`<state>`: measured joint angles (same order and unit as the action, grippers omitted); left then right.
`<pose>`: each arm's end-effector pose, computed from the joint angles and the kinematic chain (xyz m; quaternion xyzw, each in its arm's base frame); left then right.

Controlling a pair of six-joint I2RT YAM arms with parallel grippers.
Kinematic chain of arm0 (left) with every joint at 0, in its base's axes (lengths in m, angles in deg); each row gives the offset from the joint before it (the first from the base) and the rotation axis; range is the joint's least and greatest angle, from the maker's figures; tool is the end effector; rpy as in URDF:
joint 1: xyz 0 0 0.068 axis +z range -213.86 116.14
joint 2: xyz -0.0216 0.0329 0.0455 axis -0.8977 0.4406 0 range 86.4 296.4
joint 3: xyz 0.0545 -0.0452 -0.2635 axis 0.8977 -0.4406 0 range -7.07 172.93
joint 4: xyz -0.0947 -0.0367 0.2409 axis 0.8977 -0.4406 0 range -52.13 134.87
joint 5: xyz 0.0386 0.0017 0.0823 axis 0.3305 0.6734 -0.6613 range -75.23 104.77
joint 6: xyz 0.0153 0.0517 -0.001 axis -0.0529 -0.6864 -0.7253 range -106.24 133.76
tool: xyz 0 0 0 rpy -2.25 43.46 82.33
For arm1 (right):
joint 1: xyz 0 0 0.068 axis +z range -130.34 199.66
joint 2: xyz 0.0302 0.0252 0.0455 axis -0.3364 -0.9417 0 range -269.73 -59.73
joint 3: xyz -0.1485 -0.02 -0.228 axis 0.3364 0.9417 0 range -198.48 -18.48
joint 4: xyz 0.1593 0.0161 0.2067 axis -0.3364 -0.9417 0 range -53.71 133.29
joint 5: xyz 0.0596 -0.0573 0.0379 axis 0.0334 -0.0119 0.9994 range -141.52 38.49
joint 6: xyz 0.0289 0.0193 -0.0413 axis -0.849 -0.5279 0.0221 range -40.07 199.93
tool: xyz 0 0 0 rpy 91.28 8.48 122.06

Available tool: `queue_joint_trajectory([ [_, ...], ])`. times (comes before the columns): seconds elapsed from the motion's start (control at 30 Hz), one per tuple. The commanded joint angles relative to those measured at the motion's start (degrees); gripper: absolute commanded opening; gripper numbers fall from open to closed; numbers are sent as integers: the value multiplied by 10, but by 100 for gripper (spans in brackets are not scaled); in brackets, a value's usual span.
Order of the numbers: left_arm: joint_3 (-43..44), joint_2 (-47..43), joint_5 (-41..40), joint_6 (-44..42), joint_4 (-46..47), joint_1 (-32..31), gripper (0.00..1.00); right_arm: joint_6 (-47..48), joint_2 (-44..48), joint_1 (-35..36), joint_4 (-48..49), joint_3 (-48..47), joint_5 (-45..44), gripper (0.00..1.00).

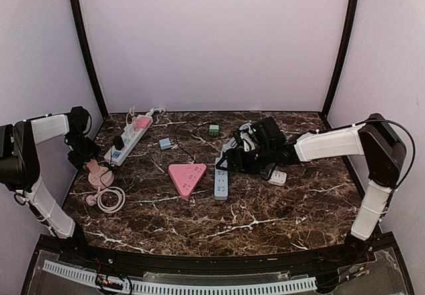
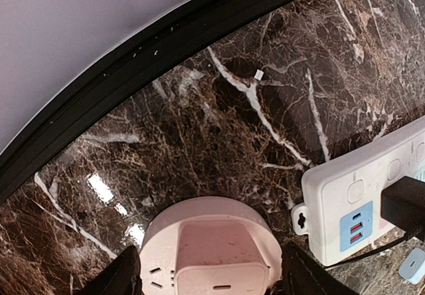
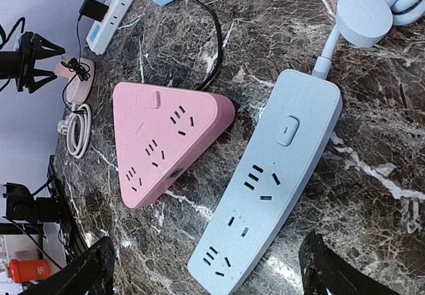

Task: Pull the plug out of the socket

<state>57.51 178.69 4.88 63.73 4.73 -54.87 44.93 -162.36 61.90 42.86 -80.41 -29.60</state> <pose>0.3116 0.0554 0.2155 -0.4956 0.8430 0.0123 0.2088 0.2749 0.2675 0.1865 -0.1349 0.8871 0.3887 0.2094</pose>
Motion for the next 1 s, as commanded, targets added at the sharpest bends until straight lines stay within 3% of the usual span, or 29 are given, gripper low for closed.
queue_joint_trajectory([
  [0.0,1,6,8,12,-19,0,70,-5,-8,4,23,-14,6,93],
  [0.2,-28,0,32,5,-12,0,57,-10,-12,5,33,-13,10,93],
  [0.53,-67,-40,52,2,-11,-39,45,-9,-22,17,31,-24,12,93],
  [0.97,-115,-125,97,57,12,-238,28,3,-34,34,22,-51,18,93],
])
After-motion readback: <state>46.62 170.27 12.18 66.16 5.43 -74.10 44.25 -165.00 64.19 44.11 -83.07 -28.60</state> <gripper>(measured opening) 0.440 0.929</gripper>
